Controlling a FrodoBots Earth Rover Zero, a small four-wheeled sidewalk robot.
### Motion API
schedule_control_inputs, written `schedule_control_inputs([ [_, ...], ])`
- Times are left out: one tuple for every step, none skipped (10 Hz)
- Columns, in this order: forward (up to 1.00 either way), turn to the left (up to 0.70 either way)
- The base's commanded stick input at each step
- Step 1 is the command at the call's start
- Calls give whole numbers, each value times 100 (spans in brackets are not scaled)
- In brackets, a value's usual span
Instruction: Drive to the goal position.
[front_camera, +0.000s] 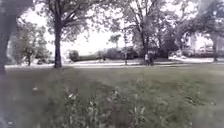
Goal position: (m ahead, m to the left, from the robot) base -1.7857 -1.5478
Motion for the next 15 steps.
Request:
schedule_control_inputs([
  [50, 0],
  [50, 0],
  [50, 0],
  [50, 0],
  [50, 0],
  [50, 0],
  [50, 0],
  [50, 0],
  [50, 0],
  [50, 0],
  [50, 0],
  [50, 0],
  [50, 0],
  [50, 0],
  [50, 0],
])
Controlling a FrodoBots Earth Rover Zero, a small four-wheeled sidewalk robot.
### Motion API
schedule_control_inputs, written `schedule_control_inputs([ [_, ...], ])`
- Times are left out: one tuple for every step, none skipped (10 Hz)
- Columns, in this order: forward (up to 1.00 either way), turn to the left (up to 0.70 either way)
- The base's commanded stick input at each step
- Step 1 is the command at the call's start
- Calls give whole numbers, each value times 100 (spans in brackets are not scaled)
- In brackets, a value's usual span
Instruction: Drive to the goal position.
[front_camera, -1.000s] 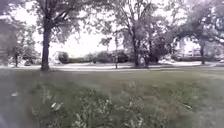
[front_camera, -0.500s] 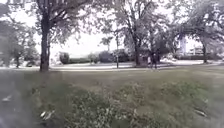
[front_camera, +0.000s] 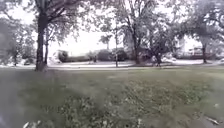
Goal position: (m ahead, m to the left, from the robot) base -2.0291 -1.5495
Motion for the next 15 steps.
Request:
schedule_control_inputs([
  [50, 0],
  [50, 0],
  [50, 0],
  [50, 0],
  [50, 0],
  [50, 0],
  [50, 0],
  [50, 0],
  [50, 0],
  [50, 0],
  [50, 0],
  [50, 0],
  [50, 0],
  [50, 0],
  [50, 0],
])
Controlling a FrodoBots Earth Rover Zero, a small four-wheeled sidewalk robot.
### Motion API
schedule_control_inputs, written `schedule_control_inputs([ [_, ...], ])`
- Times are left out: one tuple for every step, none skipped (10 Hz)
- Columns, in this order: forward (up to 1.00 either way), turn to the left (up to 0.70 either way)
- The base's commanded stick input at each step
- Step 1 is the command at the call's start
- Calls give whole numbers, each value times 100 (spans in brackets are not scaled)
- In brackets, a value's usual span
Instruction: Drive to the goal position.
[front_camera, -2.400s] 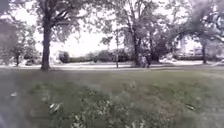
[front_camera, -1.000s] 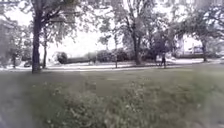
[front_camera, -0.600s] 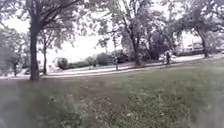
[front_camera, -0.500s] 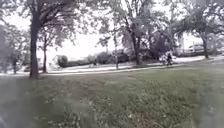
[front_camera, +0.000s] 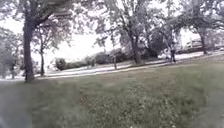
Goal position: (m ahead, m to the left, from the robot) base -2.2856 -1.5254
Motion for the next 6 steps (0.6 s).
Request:
schedule_control_inputs([
  [50, 0],
  [50, 0],
  [50, 0],
  [50, 0],
  [50, 0],
  [50, 0],
])
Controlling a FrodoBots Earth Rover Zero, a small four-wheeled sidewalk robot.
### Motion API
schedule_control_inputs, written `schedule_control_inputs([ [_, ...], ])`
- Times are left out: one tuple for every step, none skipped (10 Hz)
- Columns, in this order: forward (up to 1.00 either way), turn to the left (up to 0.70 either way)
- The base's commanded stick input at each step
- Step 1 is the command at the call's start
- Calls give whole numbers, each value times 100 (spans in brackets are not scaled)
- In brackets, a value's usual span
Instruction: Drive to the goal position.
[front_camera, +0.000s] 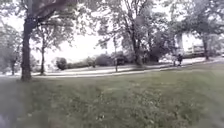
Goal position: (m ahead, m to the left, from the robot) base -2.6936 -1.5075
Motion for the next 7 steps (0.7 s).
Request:
schedule_control_inputs([
  [50, 0],
  [50, 0],
  [50, 0],
  [50, 0],
  [50, 0],
  [50, 0],
  [50, 0],
])
